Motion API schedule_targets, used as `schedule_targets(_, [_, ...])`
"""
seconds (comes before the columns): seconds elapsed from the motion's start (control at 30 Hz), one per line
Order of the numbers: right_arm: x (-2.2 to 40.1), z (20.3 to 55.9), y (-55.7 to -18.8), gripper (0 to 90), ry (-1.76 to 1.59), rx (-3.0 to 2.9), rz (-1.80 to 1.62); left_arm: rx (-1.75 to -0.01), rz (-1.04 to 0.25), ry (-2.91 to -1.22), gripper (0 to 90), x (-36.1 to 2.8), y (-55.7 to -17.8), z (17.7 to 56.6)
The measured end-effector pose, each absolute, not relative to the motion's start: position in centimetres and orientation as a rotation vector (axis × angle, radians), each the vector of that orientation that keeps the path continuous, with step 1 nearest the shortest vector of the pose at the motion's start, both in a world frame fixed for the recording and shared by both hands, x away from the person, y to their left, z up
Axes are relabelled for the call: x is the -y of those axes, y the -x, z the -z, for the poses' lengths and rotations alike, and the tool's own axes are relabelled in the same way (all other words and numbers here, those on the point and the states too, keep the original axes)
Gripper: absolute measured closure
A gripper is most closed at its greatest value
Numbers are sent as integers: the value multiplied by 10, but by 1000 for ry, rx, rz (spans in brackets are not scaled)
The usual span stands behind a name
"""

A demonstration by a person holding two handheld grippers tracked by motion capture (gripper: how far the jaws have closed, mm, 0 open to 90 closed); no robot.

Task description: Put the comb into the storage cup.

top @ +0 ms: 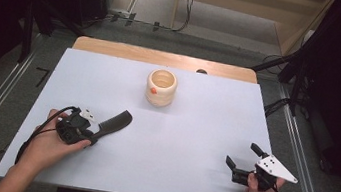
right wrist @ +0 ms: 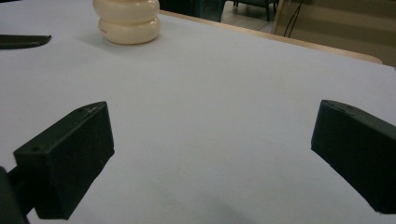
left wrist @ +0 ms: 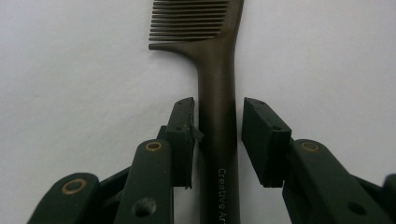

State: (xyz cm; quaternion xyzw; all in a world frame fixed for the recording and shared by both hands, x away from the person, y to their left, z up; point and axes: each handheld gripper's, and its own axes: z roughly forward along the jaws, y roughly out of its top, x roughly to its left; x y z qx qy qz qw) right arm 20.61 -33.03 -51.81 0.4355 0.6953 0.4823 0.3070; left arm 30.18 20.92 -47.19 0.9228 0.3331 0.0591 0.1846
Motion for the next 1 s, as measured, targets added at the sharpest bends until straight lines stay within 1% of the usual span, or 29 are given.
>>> schedule_targets(0.1, [330,518,-206,0,-1152,-1842,-1271,-930,-195,-2610,673,-208,-300,472])
schedule_targets(0.23, [330,518,-207,0,-1160,-1842,-1268,-929,-192,-2613,713,-207,-301,472])
schedule_targets(0.9, [329,519,-207,0,-1161,-1842,-1260,-923,-190,-2588,722,-210,-299,473])
schedule_targets(1.0, [329,519,-207,0,-1160,-1842,-1261,-915,-210,-2587,722,-210,-297,473])
